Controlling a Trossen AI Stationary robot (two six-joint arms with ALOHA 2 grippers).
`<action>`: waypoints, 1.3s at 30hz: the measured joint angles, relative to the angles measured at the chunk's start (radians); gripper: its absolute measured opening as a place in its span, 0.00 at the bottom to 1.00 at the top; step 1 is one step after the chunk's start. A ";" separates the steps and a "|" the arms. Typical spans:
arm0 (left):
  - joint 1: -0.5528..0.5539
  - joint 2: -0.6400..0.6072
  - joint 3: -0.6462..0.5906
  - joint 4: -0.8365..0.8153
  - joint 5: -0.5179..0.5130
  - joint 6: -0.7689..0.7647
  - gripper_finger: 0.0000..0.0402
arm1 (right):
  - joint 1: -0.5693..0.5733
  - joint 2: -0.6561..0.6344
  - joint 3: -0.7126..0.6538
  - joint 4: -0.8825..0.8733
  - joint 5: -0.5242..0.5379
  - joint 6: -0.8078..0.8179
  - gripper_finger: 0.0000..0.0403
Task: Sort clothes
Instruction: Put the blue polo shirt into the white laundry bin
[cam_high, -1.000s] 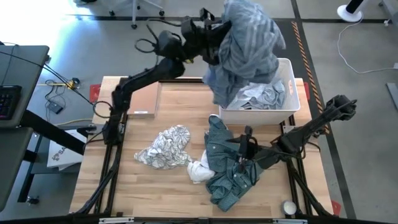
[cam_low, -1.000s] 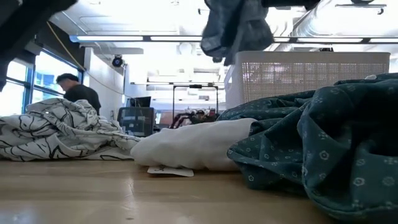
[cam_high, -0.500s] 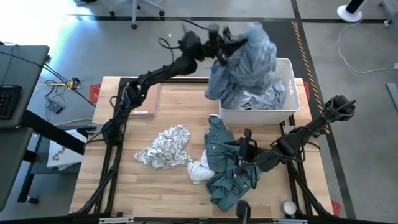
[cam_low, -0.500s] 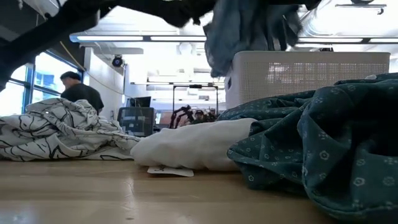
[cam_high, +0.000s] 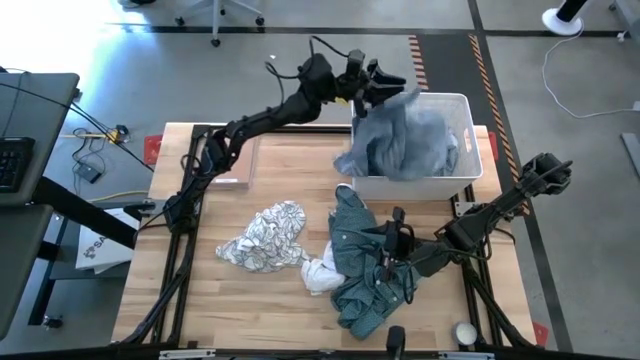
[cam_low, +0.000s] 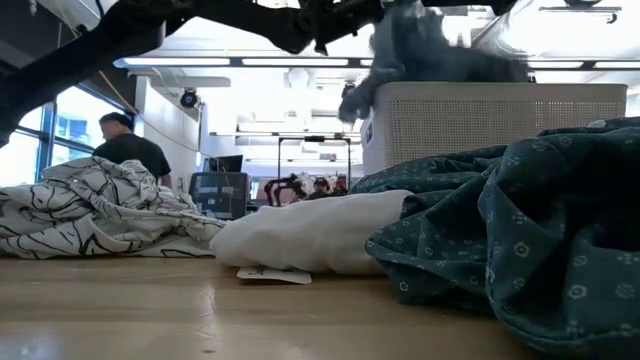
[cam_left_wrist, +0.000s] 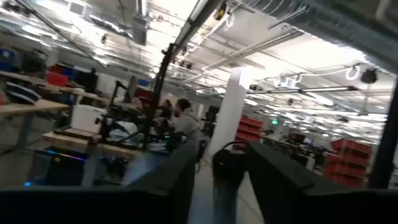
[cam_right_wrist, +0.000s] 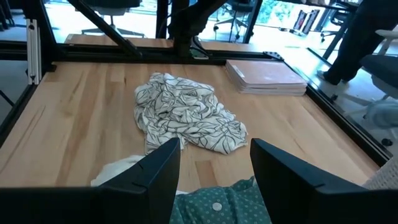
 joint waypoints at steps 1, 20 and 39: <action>0.000 -0.005 0.001 -0.006 0.004 -0.019 0.39 | 0.000 0.000 0.000 0.000 0.000 0.000 0.48; -0.112 -0.479 0.000 -1.335 -0.481 0.603 0.40 | -0.204 -0.295 0.171 -0.290 -0.181 0.064 0.48; -0.815 -0.770 -0.339 -2.004 -1.452 -0.058 0.40 | -1.202 -0.014 0.246 -0.770 -0.798 -0.073 0.44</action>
